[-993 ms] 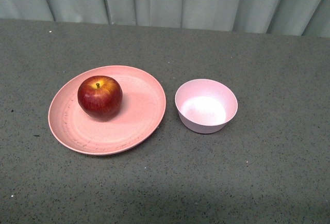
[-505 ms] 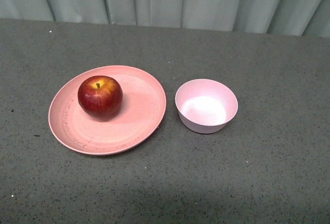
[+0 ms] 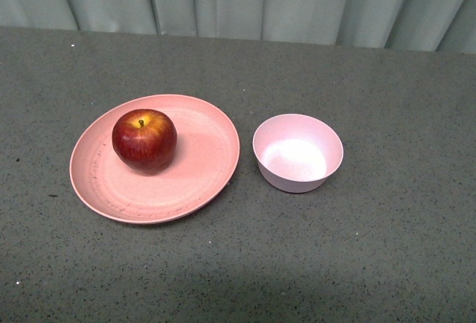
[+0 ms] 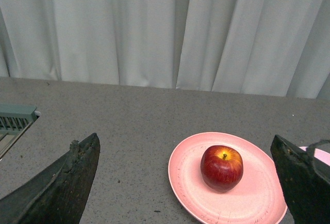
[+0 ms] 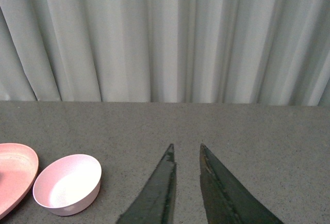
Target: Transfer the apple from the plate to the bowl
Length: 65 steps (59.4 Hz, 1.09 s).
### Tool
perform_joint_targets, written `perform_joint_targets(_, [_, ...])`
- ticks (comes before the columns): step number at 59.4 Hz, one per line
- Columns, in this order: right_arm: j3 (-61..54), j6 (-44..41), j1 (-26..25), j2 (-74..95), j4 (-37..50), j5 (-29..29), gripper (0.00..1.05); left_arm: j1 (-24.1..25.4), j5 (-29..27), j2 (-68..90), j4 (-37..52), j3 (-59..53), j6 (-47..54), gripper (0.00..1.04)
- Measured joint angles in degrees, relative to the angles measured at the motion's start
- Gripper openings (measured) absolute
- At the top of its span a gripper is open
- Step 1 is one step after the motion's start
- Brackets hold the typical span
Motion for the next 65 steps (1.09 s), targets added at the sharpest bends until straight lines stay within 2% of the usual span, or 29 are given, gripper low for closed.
perform_joint_targets(2, [0.00,-0.02,0.00,-0.02,0.00,0.00,0.24,0.00,0.00,0.00,0.00,0.00,0.00,0.98])
perform_joint_targets(7, [0.00,0.00,0.00,-0.02,0.00,0.00,0.46,-0.02,0.02,0.00,0.00,0.00,0.00,0.98])
perform_joint_targets(25, [0.00,0.00,0.00,-0.02,0.00,0.00,0.96,0.00,0.02,0.00,0.00,0.00,0.00,0.98])
perform_joint_targets(44, [0.00,0.02,0.00,-0.02,0.00,0.00,0.95,0.00,0.02,0.00,0.00,0.00,0.00,0.98])
perform_joint_targets(46, [0.00,0.02,0.00,-0.02,0.00,0.00,0.95,-0.74,-2.40,0.63,-1.49,0.35,-0.61,0.98])
perform_joint_targets(49, [0.00,0.04,0.00,-0.02,0.00,0.00,0.95,-3.26,-10.45,4.31,-6.45,1.51,-1.42,0.98])
perform_joint_targets(51, [0.00,0.02,0.00,-0.04,0.00,0.04,0.95,-3.78,-10.93,6.08,-6.19,1.49,-1.86,0.98])
perform_joint_targets(56, [0.00,0.02,0.00,-0.02,0.00,0.02,0.95,-4.57,-10.43,13.07,0.17,1.90,-3.74,0.98])
perform_joint_targets(65, [0.00,0.02,0.00,-0.04,-0.02,0.00,0.95,-7.78,-6.71,38.42,23.47,4.76,-7.02,0.98])
